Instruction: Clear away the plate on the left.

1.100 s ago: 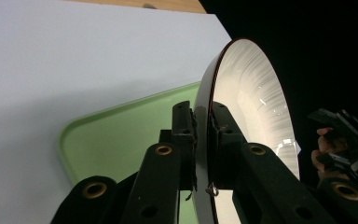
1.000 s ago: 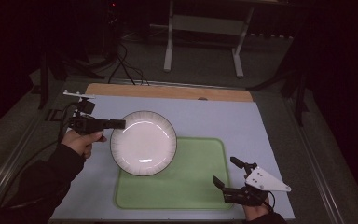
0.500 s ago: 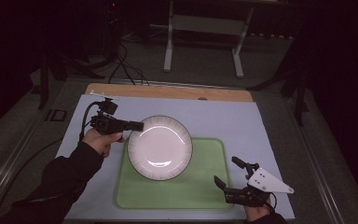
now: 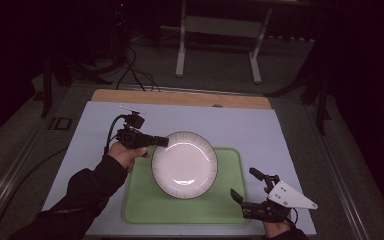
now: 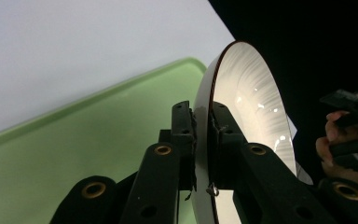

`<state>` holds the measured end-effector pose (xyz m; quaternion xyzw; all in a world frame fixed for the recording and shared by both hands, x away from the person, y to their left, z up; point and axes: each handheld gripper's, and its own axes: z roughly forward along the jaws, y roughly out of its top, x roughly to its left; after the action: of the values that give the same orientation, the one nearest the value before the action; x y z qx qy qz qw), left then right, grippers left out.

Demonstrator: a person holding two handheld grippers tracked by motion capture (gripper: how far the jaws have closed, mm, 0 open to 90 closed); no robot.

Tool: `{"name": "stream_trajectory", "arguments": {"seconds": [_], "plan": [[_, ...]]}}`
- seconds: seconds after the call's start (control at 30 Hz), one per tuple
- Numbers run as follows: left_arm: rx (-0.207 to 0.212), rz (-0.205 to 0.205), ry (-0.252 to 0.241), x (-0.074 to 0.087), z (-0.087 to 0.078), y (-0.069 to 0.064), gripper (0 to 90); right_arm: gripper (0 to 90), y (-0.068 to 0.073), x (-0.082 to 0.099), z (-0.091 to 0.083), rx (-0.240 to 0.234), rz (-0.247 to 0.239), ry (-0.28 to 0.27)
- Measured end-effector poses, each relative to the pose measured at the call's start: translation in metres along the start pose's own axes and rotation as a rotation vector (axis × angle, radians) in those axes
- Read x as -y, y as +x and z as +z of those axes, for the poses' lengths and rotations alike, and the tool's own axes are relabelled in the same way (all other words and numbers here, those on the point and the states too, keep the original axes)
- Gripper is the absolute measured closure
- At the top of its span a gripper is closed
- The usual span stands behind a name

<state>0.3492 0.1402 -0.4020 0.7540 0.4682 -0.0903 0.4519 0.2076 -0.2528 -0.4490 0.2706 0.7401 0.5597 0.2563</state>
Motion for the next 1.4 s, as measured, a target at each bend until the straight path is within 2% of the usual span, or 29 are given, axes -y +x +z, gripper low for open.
{"name": "stream_trajectory", "arguments": {"seconds": [0.13,0.33,0.7,0.87,1.03,1.23,1.4], "plan": [[0.006,0.011,0.030,0.003,0.013,0.000,82.2,14.2,0.000,0.000,0.000,-0.004,-0.002,-0.001],[-0.004,-0.005,0.050,0.010,0.030,0.006,82.1,14.2,0.000,0.000,0.001,-0.004,-0.001,0.005],[-0.019,-0.032,0.067,0.019,0.050,0.017,82.1,14.2,0.000,0.001,0.002,-0.006,0.003,0.018],[-0.022,-0.032,0.082,0.024,0.057,0.021,82.1,14.3,-0.001,0.002,0.003,-0.008,0.013,0.016],[-0.024,-0.055,0.078,0.028,0.061,0.026,82.1,14.3,-0.002,0.002,0.003,-0.011,0.018,0.016],[-0.028,-0.061,0.090,0.031,0.068,0.031,82.0,14.2,-0.002,0.003,0.003,-0.010,0.022,0.019],[-0.054,-0.069,0.091,0.034,0.072,0.036,81.9,14.2,-0.001,0.002,0.004,-0.008,0.018,0.024]]}}
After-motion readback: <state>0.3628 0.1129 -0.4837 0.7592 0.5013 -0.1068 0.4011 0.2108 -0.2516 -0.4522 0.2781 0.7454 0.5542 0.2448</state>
